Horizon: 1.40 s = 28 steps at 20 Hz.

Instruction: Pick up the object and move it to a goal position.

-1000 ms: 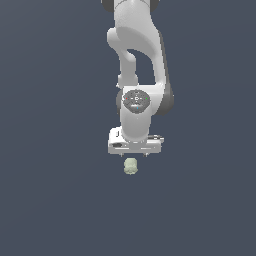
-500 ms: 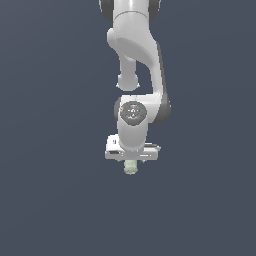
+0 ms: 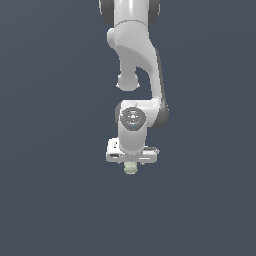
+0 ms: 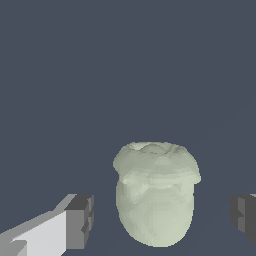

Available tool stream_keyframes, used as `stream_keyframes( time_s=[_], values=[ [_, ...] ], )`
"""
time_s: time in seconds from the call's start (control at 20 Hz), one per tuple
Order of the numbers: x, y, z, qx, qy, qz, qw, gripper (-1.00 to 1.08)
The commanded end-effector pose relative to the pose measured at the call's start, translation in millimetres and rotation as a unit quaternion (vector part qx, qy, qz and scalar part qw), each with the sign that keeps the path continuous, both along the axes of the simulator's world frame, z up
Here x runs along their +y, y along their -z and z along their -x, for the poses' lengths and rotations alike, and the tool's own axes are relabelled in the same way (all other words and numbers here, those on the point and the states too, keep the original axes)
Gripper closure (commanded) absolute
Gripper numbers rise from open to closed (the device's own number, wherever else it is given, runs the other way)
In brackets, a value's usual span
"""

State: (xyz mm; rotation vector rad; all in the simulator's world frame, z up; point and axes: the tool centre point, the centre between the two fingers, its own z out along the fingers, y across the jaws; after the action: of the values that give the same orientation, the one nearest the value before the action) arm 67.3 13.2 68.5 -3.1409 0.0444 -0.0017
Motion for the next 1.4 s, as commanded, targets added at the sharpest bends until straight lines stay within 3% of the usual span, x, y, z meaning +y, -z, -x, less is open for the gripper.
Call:
stream_keyframes(
  time_s=[0.0,0.4,0.45,1.35],
  values=[
    [-0.1,14.5,0.8,0.001,0.0,0.0,1.0,-0.92],
    [-0.3,28.9,-0.7,0.001,0.0,0.0,1.0,-0.92],
    [-0.3,28.9,-0.7,0.001,0.0,0.0,1.0,1.08],
    [-1.5,21.1,6.9,0.001,0.0,0.0,1.0,1.08]
  ],
)
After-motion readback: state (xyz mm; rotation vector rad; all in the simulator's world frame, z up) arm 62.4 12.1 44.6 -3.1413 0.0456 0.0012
